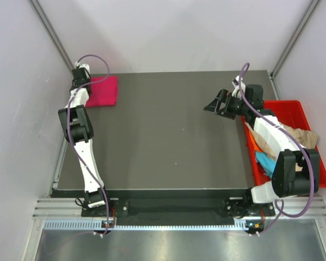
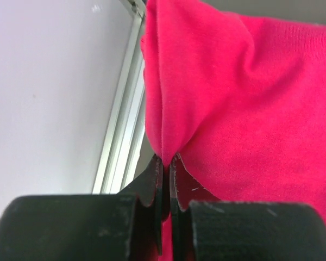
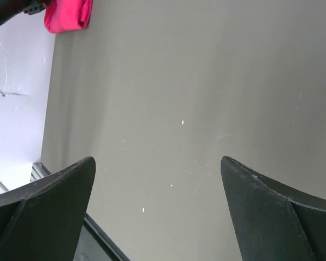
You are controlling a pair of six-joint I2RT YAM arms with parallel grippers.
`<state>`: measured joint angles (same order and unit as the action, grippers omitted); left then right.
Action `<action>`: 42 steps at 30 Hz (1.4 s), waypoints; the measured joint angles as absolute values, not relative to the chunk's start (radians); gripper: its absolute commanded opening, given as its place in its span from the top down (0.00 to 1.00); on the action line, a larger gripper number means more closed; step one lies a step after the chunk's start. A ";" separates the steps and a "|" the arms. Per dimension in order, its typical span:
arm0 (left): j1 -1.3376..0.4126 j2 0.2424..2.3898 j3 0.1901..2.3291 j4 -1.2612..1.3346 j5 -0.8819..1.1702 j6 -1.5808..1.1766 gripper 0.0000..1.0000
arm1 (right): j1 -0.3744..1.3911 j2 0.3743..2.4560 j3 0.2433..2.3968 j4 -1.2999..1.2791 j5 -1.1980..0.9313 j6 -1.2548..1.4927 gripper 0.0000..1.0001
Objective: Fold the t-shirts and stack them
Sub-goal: Neatly place the folded tshirt to the corner, then reset both grippers
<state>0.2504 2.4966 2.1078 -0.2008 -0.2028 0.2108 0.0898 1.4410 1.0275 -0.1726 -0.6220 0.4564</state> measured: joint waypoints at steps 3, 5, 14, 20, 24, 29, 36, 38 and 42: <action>0.250 2.501 2.123 -0.188 -0.211 0.205 0.84 | 0.090 1.443 1.028 -0.162 -0.622 0.465 0.02; 0.250 2.502 2.130 -0.184 -0.234 0.194 0.59 | 0.090 1.443 1.028 -0.161 -0.622 0.468 0.02; 0.251 2.426 2.024 -0.188 -0.375 0.070 0.42 | 0.102 1.443 1.028 -0.190 -0.610 0.467 0.01; 0.234 2.328 1.998 -0.236 -0.353 0.006 0.42 | 0.103 1.388 1.028 -0.269 -0.571 0.449 0.00; 0.205 2.229 1.975 -0.301 -0.226 -0.068 0.44 | 0.103 1.306 1.028 -0.306 -0.551 0.446 0.00; 0.115 2.019 1.787 -0.339 0.014 -0.169 0.45 | 0.103 1.214 1.028 -0.369 -0.506 0.435 0.00; -0.184 1.660 1.428 -0.371 0.265 -0.210 0.44 | 0.103 1.131 1.046 -0.506 -0.379 0.419 0.00; -0.234 1.557 1.340 -0.364 0.326 -0.221 0.43 | 0.103 1.093 1.050 -0.522 -0.351 0.421 0.00; -0.243 1.343 1.193 -0.359 0.411 -0.264 0.41 | 0.103 1.015 1.065 -0.546 -0.345 0.422 0.00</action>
<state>-0.2428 1.3426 1.1931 -0.3592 0.4107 -0.2638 0.1028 1.0149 1.0645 -0.5461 -0.3450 0.4225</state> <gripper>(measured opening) 0.575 0.993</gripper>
